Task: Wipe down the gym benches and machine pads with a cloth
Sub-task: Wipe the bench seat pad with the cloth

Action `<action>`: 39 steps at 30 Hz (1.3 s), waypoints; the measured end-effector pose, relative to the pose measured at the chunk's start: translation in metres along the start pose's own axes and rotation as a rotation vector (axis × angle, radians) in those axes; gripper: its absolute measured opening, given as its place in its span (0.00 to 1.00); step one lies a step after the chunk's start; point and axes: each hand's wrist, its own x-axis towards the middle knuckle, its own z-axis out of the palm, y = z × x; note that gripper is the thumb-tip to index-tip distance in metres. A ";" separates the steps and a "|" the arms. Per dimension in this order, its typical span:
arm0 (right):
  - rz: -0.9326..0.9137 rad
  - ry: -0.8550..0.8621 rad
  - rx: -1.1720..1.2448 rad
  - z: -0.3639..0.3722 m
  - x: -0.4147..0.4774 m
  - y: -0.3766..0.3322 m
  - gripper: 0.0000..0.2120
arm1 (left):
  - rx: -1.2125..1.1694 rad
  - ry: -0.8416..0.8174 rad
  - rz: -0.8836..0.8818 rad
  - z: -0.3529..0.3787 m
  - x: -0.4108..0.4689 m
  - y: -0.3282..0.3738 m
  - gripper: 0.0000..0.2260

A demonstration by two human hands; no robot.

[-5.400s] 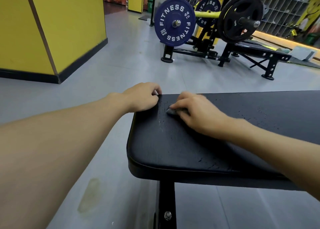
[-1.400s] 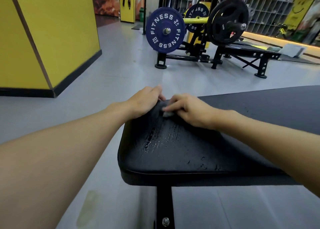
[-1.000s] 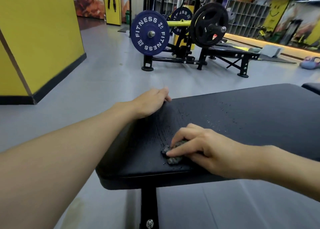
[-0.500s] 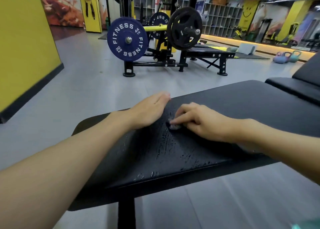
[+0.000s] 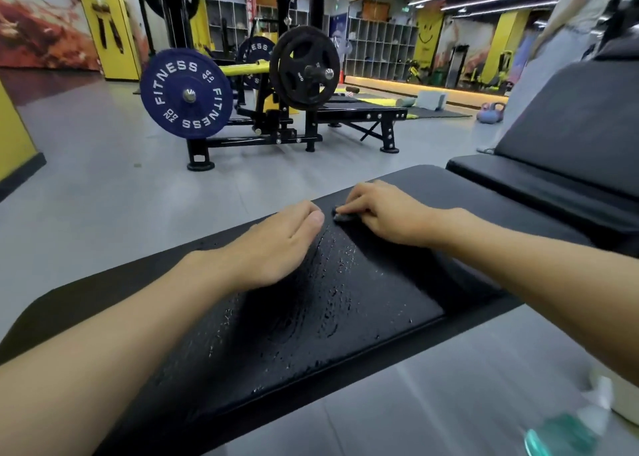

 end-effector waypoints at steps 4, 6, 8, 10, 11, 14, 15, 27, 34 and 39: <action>-0.190 -0.049 0.024 -0.017 -0.092 -0.019 0.20 | 0.017 -0.011 -0.025 0.012 0.035 0.009 0.07; -0.237 -0.059 0.056 -0.026 -0.120 -0.013 0.20 | 0.002 -0.064 0.031 0.020 0.054 0.023 0.13; -0.211 -0.067 0.058 -0.031 -0.117 0.004 0.20 | 0.009 -0.107 0.074 0.028 0.068 0.041 0.18; -0.136 -0.065 0.002 -0.033 -0.092 0.032 0.21 | 0.049 -0.129 0.078 0.036 0.080 0.055 0.18; -0.089 -0.052 -0.034 -0.033 -0.076 0.050 0.21 | 0.083 -0.145 0.066 0.039 0.084 0.060 0.16; 0.104 0.023 -0.082 -0.037 -0.031 0.103 0.21 | 0.243 -0.180 0.036 0.040 0.090 0.077 0.13; 0.169 0.042 -0.085 -0.040 -0.020 0.113 0.20 | 0.290 -0.192 0.033 0.040 0.090 0.084 0.17; 0.251 0.040 -0.089 -0.064 -0.121 0.078 0.24 | 0.397 -0.320 0.073 0.072 0.099 0.150 0.14; 0.589 0.353 -0.031 -0.075 -0.251 0.059 0.16 | 0.162 -0.049 0.333 0.162 0.052 0.248 0.09; 1.055 0.301 0.196 -0.020 -0.334 0.095 0.11 | -0.152 -0.172 0.459 0.260 0.031 0.272 0.12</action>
